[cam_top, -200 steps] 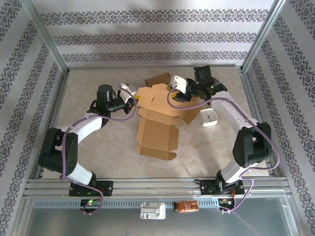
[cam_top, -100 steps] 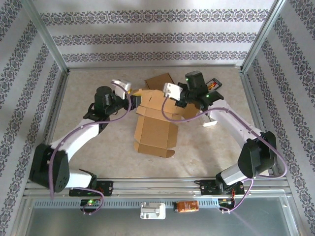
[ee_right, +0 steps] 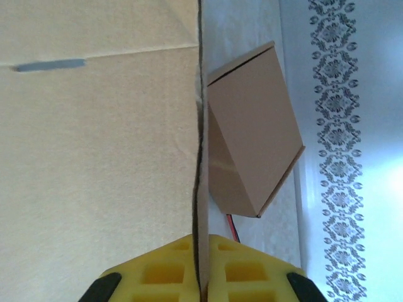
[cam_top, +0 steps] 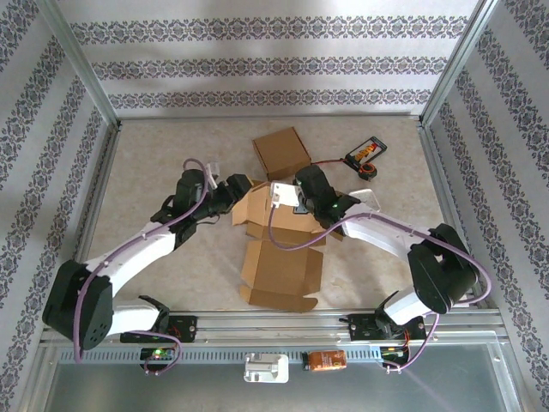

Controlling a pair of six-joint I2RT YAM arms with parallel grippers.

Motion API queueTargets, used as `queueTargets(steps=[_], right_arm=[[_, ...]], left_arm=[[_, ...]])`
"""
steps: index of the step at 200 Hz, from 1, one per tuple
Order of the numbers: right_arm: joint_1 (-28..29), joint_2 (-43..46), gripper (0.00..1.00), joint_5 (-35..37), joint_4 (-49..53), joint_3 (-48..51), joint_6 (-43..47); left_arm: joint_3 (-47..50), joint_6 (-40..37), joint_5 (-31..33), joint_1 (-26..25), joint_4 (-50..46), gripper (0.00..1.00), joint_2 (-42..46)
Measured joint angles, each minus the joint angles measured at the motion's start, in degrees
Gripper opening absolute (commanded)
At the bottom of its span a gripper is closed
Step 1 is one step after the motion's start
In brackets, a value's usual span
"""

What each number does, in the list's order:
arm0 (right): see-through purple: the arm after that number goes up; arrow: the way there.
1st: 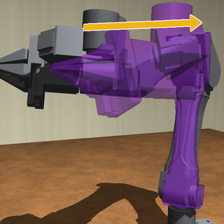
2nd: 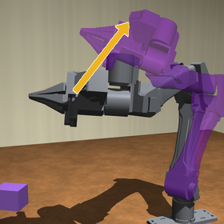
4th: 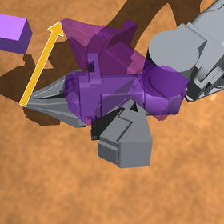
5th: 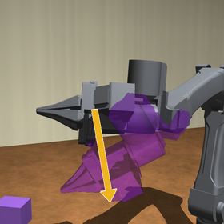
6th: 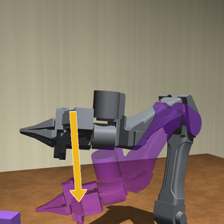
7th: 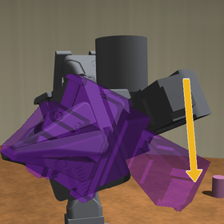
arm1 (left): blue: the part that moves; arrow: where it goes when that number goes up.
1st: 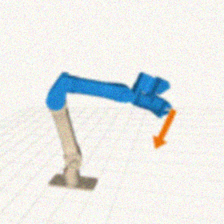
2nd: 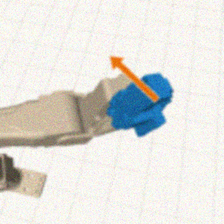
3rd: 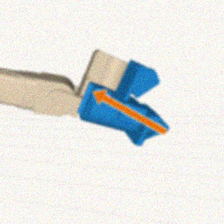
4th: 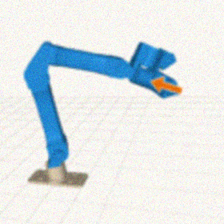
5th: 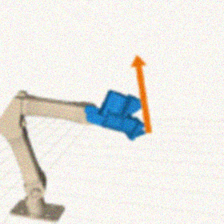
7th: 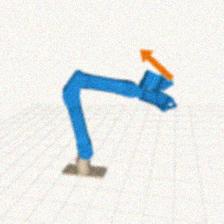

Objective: Fold the paper box

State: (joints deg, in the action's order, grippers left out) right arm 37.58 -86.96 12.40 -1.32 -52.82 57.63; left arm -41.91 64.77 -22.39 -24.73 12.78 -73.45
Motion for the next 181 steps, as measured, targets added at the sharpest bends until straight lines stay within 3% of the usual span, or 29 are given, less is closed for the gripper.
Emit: queueTargets(steps=[62, 93, 181], right_arm=[[4.3, -1.6, 0.10, 6.5, -9.4, 4.6, 1.3], [4.7, -1.2, 0.10, 7.7, -11.2, 5.0, 2.1], [4.6, 2.6, 0.09, 9.2, -13.7, 5.4, 9.3]], left_arm=[[0.1, 8.4, 0.2, -3.4, 9.6, 0.70, -7.3], [0.1, 9.1, 1.9, -3.6, 11.3, 0.60, -8.7], [-11.9, -14.4, 12.6, -3.7, -6.9, 0.51, 0.6]])
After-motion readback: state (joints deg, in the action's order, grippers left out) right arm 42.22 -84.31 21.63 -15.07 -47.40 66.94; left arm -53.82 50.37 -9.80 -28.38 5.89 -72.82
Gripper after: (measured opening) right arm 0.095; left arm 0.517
